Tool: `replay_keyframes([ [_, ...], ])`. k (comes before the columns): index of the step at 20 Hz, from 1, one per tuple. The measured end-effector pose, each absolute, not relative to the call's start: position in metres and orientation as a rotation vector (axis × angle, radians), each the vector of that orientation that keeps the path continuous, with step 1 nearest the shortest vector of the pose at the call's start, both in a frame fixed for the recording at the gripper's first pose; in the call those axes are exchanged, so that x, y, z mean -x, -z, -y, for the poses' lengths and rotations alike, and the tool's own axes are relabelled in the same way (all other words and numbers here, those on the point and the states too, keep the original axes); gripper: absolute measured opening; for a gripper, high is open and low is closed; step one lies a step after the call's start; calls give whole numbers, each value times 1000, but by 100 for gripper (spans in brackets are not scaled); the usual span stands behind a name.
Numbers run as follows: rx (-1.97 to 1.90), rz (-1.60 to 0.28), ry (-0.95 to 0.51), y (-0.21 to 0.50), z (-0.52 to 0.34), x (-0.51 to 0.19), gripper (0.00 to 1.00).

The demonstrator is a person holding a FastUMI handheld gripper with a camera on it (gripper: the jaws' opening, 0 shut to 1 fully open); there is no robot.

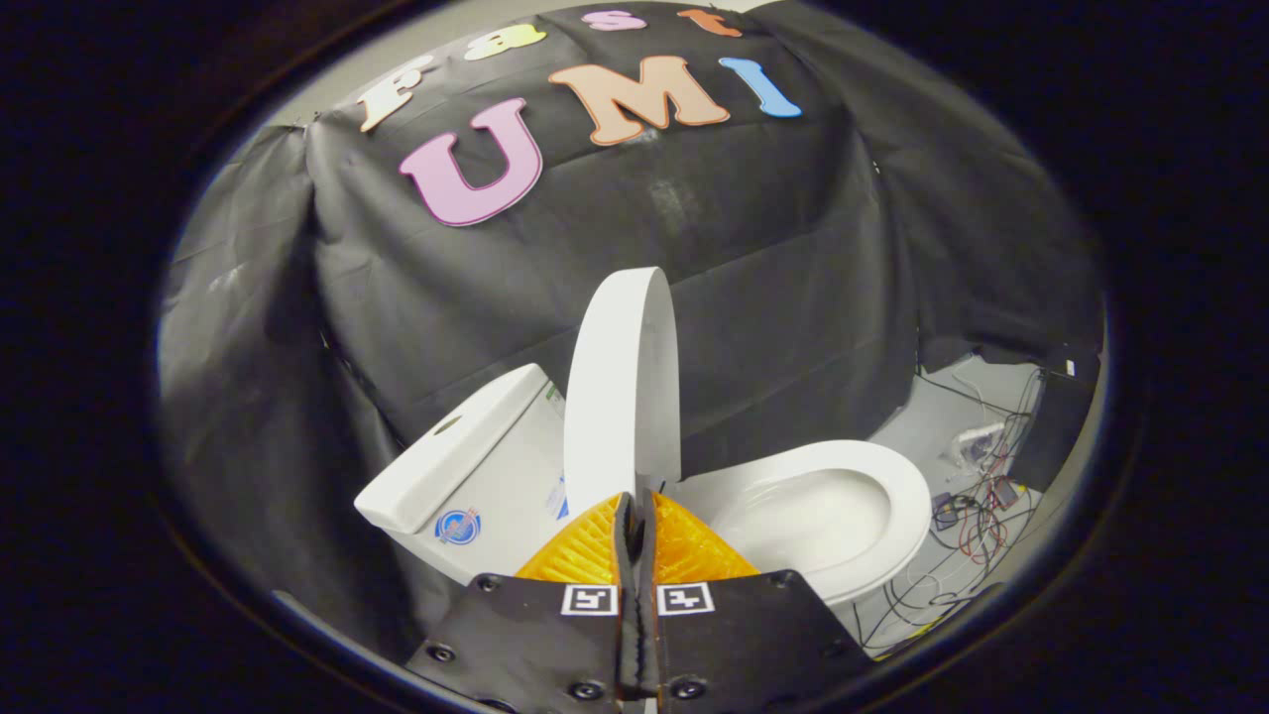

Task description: Open the toilet lid.

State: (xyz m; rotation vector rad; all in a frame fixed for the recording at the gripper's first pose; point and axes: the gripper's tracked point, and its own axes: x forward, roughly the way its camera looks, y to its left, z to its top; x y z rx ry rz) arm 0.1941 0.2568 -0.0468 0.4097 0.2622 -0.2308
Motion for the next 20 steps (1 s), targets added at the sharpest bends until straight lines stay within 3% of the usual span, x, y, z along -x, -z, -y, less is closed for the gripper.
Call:
replay_keyframes([
  [20, -240, -242, 100, 32, -341, -244, 0],
])
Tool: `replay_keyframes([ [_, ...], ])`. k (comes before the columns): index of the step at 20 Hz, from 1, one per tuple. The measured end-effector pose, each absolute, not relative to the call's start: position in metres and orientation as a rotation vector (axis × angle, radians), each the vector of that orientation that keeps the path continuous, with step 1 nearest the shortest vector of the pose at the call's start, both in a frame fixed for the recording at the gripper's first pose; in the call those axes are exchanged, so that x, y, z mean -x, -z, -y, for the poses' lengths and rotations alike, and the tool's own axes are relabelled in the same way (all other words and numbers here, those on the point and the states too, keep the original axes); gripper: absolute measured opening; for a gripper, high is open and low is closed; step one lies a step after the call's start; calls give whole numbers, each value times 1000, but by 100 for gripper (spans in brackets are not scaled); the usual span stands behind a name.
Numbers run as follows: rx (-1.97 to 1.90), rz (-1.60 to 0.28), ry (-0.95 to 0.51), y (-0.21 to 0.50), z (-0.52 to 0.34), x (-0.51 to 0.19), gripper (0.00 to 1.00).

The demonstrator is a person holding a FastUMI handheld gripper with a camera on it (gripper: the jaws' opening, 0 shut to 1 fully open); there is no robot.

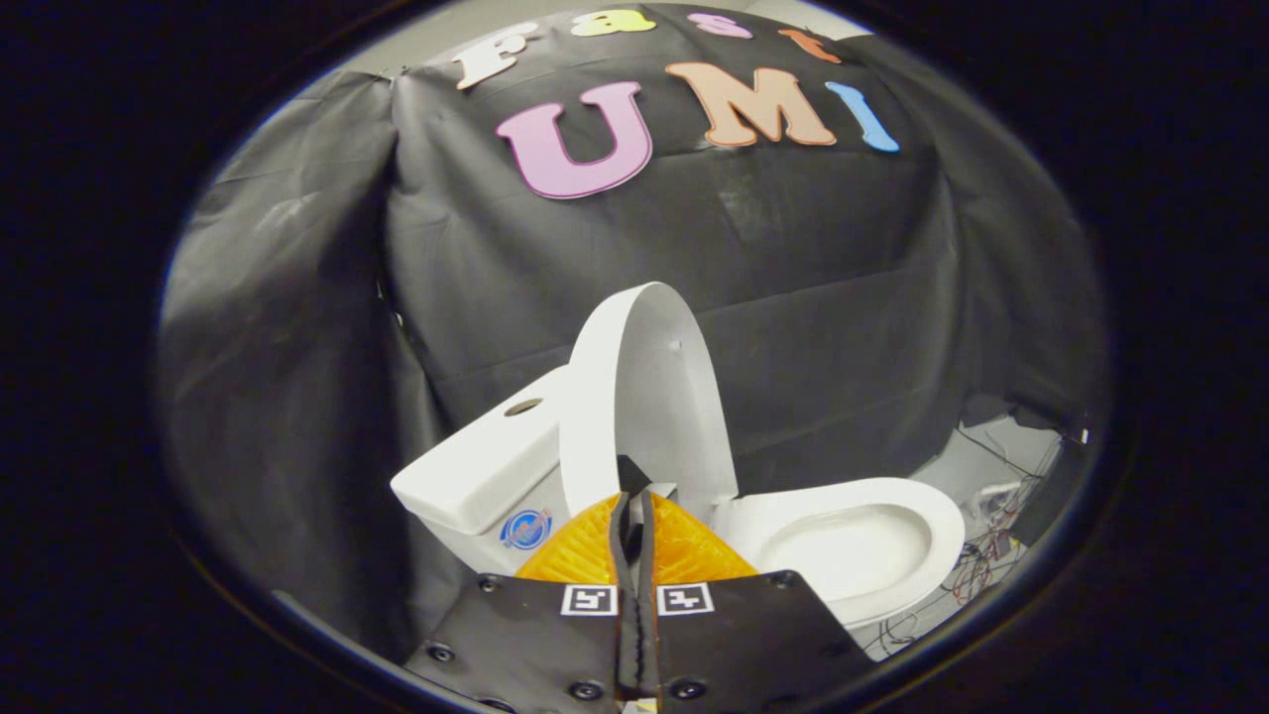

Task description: Open the toilet lid.

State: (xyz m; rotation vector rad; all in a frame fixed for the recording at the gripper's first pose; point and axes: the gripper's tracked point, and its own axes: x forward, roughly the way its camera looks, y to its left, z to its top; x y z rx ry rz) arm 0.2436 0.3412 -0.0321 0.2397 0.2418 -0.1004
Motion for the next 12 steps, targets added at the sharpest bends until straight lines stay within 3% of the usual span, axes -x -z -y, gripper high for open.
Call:
replay_keyframes([
  [6, -164, -276, 57, 34, -380, -264, 1],
  [12, -61, -274, 113, 36, -391, -268, 1],
])
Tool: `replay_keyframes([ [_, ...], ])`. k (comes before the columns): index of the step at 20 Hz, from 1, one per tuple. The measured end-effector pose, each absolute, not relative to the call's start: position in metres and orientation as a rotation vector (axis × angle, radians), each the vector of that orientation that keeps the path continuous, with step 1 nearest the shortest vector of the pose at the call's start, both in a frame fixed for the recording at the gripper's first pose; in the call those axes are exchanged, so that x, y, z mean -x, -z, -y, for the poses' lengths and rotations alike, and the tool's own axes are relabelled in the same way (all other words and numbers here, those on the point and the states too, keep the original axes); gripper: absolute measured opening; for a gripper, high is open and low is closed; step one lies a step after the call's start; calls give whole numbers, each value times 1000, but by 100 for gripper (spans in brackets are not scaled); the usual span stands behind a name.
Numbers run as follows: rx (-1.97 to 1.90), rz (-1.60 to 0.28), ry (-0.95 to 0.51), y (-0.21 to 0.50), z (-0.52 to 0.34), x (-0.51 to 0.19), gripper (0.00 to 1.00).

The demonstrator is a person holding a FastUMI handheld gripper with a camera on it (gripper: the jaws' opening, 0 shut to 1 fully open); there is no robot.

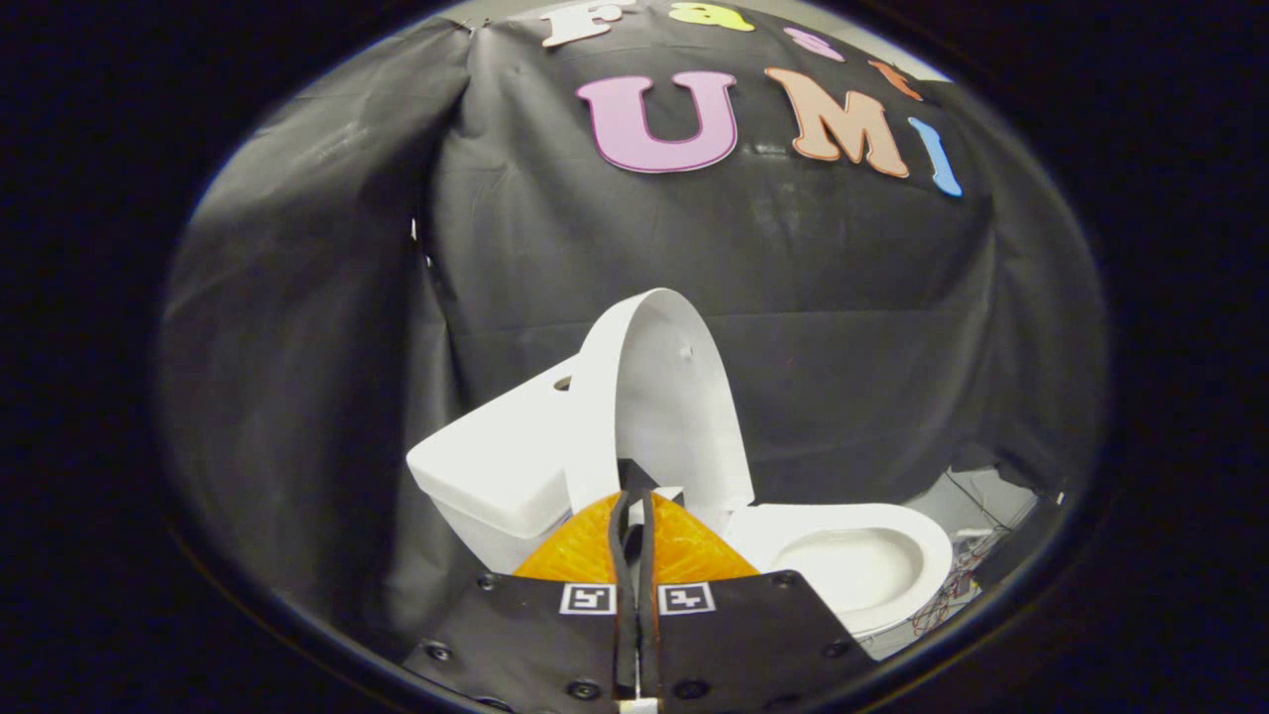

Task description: Open the toilet lid.

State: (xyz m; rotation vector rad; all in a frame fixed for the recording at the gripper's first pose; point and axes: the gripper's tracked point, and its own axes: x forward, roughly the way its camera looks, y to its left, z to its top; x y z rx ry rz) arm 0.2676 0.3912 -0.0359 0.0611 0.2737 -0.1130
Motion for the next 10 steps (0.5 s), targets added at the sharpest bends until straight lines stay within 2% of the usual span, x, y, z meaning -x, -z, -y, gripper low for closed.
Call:
replay_keyframes([
  [3, 1, -259, 137, 34, -391, -268, 1],
  [4, 19, -251, 112, 32, -395, -270, 7],
  [5, 30, -258, 109, 35, -398, -270, 7],
  [6, 28, -256, 76, 34, -404, -269, 17],
  [7, 7, -250, 50, 35, -410, -269, 17],
  [10, -31, -255, -11, 34, -420, -271, 52],
])
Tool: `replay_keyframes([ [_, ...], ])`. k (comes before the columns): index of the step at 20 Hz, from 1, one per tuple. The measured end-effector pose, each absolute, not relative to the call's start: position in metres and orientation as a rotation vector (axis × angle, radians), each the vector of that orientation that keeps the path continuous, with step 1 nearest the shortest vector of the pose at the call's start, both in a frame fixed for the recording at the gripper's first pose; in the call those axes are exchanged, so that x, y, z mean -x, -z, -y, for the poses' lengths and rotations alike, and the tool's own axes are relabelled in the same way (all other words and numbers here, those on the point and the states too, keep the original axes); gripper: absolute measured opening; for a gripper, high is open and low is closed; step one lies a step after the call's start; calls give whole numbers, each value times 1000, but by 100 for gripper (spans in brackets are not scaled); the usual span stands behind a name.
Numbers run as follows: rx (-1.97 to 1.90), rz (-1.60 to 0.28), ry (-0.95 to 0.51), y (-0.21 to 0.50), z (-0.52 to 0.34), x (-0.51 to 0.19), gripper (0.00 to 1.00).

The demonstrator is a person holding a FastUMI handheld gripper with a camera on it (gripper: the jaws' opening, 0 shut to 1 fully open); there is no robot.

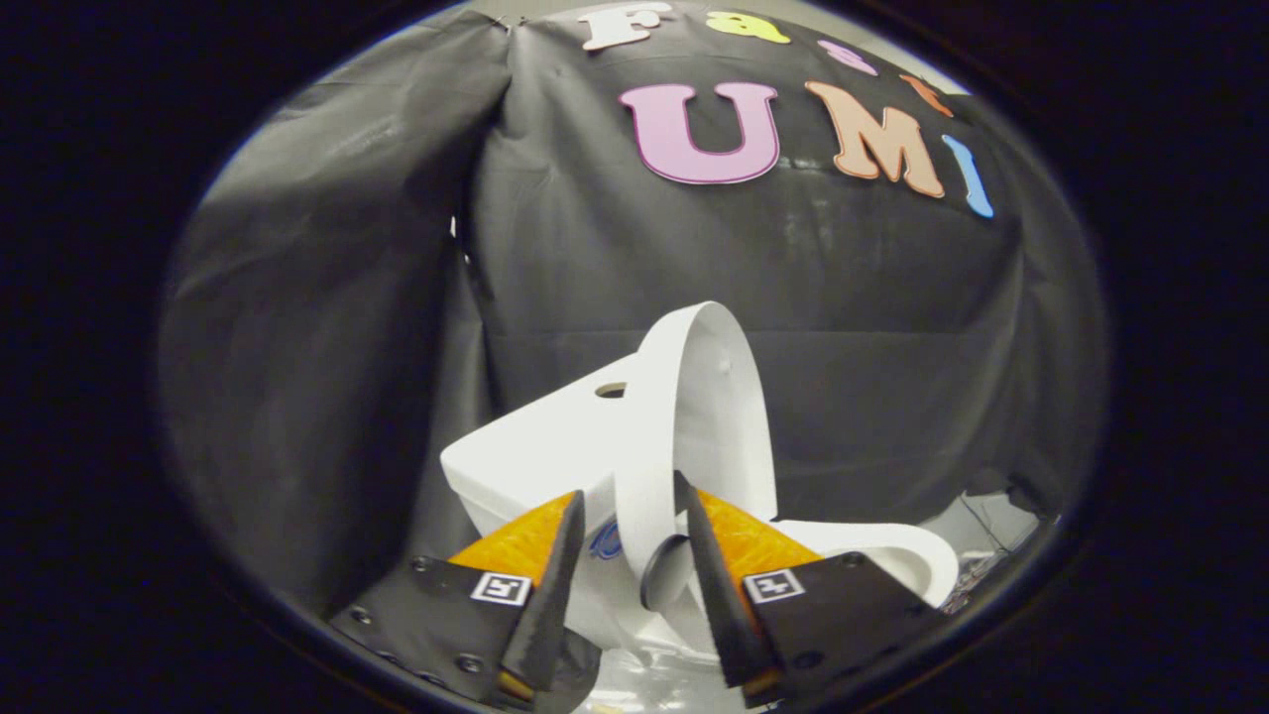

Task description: Open the toilet lid.

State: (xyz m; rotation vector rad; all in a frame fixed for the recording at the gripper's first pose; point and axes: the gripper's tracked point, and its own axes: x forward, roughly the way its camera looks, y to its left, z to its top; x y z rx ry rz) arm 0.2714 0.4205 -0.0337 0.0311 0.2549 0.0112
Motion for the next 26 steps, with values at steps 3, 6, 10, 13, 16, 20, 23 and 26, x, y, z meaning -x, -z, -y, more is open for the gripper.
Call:
replay_keyframes([
  [3, -74, -257, -62, 33, -427, -268, 87],
  [6, -90, -263, -68, 32, -422, -265, 99],
  [10, -102, -285, -79, 36, -410, -254, 99],
  [13, -108, -291, -97, 36, -401, -244, 99],
  [16, -137, -237, -88, 19, -384, -233, 99],
  [20, -185, -192, -49, 4, -351, -218, 99],
  [23, -135, -166, -21, -6, -316, -199, 98],
  [26, -118, -179, 33, 2, -266, -179, 98],
])
